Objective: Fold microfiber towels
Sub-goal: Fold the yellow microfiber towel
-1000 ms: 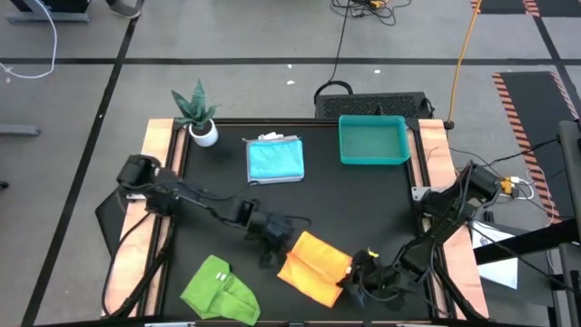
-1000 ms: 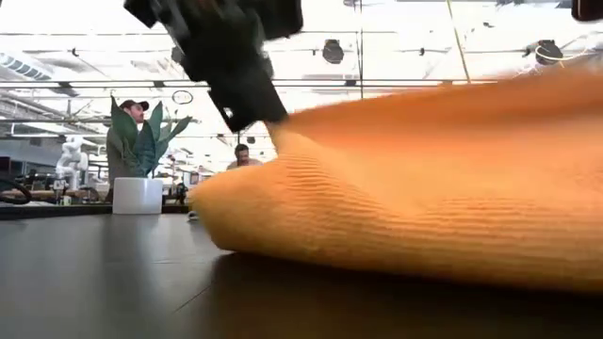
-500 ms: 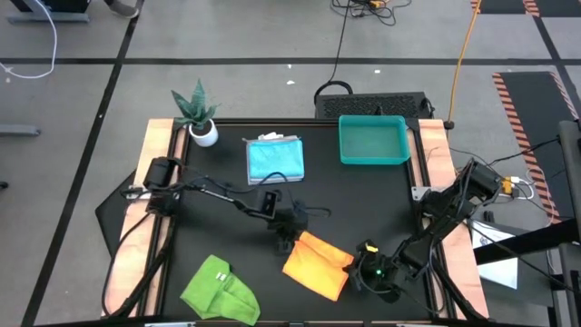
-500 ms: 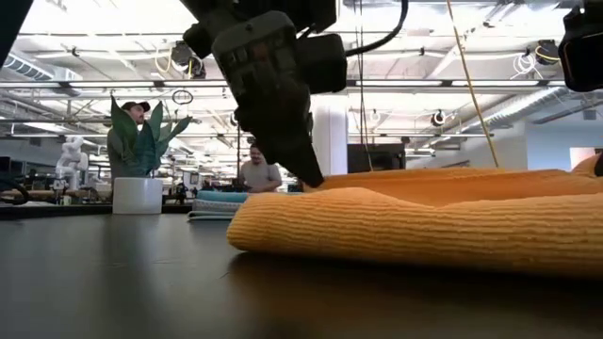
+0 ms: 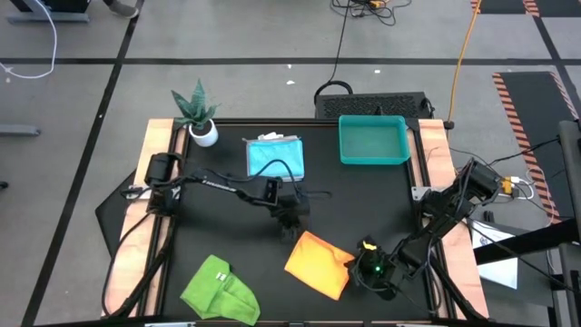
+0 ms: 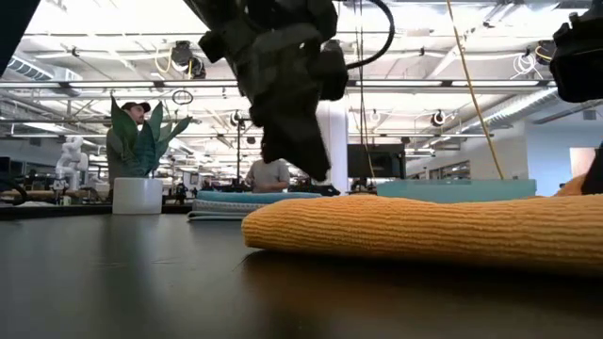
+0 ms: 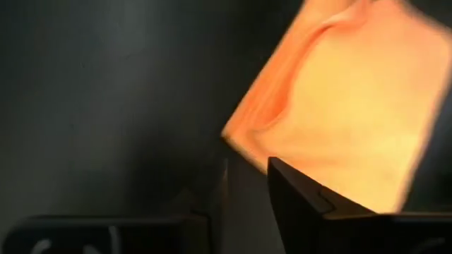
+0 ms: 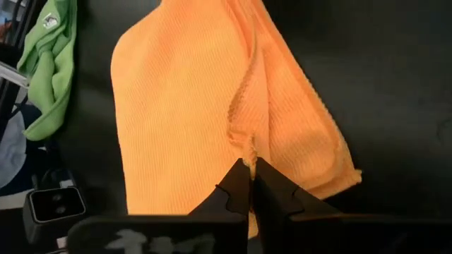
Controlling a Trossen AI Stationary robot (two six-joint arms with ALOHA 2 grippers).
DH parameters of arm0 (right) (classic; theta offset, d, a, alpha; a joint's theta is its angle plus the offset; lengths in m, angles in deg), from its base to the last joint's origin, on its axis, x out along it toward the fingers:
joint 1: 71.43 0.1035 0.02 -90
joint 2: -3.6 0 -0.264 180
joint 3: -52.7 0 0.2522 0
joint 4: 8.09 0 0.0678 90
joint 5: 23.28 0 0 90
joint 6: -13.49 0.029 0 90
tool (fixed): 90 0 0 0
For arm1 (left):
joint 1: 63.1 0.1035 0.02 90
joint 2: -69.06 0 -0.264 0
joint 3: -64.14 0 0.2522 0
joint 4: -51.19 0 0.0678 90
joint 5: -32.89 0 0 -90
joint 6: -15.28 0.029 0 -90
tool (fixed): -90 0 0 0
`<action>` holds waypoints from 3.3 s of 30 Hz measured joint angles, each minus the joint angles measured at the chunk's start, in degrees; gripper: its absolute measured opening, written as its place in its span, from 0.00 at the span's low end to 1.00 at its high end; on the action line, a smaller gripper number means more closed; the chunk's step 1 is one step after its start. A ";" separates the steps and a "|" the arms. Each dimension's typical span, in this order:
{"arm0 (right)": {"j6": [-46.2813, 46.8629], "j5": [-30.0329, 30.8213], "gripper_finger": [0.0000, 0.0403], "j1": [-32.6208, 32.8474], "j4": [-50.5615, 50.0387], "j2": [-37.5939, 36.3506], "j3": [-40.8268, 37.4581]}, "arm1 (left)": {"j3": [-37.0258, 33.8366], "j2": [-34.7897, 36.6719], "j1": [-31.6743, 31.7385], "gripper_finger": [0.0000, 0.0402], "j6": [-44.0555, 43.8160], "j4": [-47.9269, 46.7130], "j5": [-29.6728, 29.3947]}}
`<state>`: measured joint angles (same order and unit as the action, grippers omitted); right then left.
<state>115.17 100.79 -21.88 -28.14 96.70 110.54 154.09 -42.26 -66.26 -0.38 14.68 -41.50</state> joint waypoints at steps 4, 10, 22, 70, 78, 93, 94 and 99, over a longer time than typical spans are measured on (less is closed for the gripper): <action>-0.81 0.23 0.00 -0.47 0.43 0.00 0.01 | 0.26 0.97 -1.72 0.28 1.70 0.88 8.93; -0.99 0.37 0.00 -0.47 -0.05 0.00 0.02 | -0.16 0.88 -9.29 0.18 7.76 0.92 9.19; -0.97 0.48 0.00 -1.20 -1.62 0.00 0.02 | -0.13 -2.49 -12.55 0.01 6.33 6.85 2.06; -14.12 -6.86 0.01 -5.67 9.42 -6.95 -7.74 | 0.85 -0.95 -10.72 0.00 -1.81 2.51 -8.07; -13.75 -6.97 0.00 -6.23 15.43 -7.02 -14.81 | 0.91 -2.54 -6.23 0.00 0.33 6.12 -9.66; -20.47 -3.86 0.00 -8.34 14.62 -8.73 -15.39 | 0.85 -2.94 -4.23 0.00 1.13 11.34 -5.99; -20.92 -3.46 0.00 -8.34 14.45 -9.40 -15.39 | 0.89 -2.89 -4.91 0.00 1.59 11.24 -5.77; -23.42 -2.45 0.00 -8.34 15.10 -12.27 -15.41 | 0.78 -3.90 -6.74 0.00 3.90 9.70 -6.86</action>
<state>91.75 98.34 -30.22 -13.04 84.43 95.13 154.87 -46.16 -73.00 3.52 24.38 -48.36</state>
